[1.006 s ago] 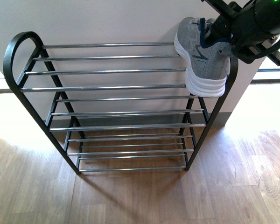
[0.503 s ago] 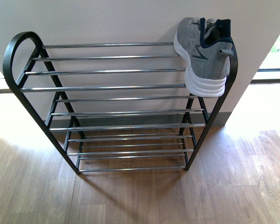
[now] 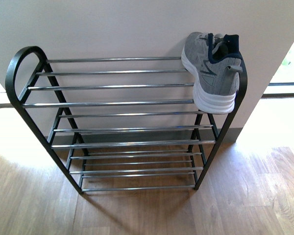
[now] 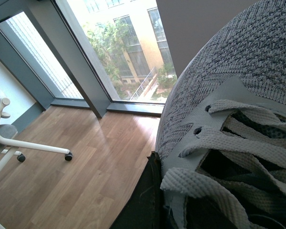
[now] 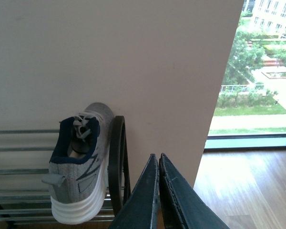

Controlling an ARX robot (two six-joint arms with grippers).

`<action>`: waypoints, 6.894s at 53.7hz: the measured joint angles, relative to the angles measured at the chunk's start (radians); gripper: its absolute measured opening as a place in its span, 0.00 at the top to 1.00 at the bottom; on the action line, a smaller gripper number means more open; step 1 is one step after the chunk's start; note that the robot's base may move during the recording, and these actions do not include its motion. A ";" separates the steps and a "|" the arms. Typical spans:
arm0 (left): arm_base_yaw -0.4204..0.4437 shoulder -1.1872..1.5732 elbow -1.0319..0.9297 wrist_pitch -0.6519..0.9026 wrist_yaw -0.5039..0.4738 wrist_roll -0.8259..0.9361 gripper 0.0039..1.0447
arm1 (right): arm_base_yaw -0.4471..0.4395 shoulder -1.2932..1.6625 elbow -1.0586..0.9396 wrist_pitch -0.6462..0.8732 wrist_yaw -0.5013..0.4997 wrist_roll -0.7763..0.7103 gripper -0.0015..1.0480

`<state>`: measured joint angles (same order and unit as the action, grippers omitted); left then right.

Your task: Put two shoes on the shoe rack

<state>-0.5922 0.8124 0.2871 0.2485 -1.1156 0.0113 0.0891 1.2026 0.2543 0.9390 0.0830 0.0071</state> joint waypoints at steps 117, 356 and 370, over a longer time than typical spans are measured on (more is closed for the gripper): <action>0.000 0.000 0.000 0.000 0.000 0.000 0.99 | -0.087 -1.196 -0.235 -0.938 -0.083 -0.002 0.98; 0.588 -0.497 -0.273 0.069 1.115 -0.020 0.99 | -0.087 -1.197 -0.235 -0.938 -0.083 -0.002 0.09; 0.588 -0.594 -0.273 -0.027 1.115 -0.020 0.99 | -0.087 -1.197 -0.235 -0.938 -0.083 -0.002 0.09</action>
<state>-0.0044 0.2180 0.0139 0.2214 -0.0010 -0.0090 0.0017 0.0055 0.0196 0.0013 -0.0002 0.0048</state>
